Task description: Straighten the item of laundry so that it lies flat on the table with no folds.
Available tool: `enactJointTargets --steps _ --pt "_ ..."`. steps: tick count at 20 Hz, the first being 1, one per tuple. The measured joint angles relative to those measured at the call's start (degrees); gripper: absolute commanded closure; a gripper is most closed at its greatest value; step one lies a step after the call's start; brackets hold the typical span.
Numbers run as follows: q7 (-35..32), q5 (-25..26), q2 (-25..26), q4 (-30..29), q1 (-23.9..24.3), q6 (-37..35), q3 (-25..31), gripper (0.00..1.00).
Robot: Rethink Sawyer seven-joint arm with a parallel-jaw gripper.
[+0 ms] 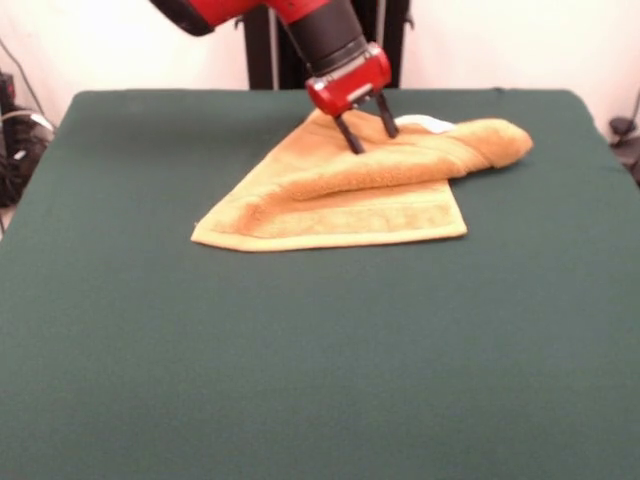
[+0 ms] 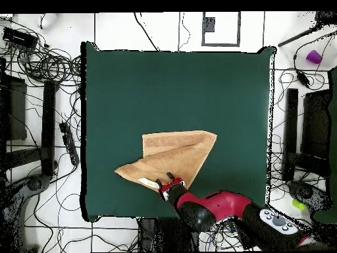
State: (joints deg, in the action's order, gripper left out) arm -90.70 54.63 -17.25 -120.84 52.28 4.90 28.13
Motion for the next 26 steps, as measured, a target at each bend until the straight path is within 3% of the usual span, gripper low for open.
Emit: enactJointTargets --steps 16,26 --pt "7.38 -1.25 0.85 -0.44 1.88 -1.00 0.04 0.00" --pt "12.10 -1.66 -2.53 0.16 -4.25 -1.75 -3.11 0.00"
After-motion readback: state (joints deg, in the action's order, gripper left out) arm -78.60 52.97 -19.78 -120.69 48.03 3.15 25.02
